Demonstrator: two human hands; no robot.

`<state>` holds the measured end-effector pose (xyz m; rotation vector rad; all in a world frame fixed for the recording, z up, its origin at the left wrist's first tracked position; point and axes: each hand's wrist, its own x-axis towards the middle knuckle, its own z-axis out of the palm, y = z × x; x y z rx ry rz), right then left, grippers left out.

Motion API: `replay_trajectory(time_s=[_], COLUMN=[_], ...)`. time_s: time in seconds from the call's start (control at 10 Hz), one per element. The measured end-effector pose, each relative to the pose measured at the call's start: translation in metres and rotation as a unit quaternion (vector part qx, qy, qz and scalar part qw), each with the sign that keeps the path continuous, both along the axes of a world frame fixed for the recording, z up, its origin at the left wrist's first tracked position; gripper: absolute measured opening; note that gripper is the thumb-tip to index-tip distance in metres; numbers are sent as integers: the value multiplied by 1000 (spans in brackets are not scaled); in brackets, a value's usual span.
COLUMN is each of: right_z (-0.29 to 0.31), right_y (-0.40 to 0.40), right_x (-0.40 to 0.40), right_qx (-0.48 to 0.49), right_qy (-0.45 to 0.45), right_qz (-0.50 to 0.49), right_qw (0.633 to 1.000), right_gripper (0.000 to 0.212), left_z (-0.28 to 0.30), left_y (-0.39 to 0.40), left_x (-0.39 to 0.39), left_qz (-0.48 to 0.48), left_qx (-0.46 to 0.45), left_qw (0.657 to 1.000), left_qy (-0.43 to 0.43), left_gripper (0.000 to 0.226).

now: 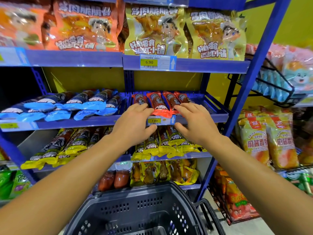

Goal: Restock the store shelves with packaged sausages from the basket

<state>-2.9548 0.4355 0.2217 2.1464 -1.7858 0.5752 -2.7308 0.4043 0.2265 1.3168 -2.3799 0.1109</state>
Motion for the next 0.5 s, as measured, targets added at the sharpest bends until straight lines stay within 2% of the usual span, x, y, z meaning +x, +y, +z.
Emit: replay_trajectory(time_s=[0.2, 0.4, 0.5], right_z=[0, -7, 7], right_y=[4, 10, 17], right_x=[-14, -23, -18], right_qx=[-46, 7, -11], right_qy=[-71, -41, -47], right_qz=[-45, -74, -80], right_qw=[995, 996, 996], right_gripper=[62, 71, 71], left_z=[-2, -2, 7], left_y=[0, -1, 6], left_x=[5, 9, 11], left_qz=[8, -2, 6], left_qx=[-23, 13, 7], left_qw=[999, 1000, 1000], left_qy=[21, 15, 9], left_gripper=[69, 74, 75])
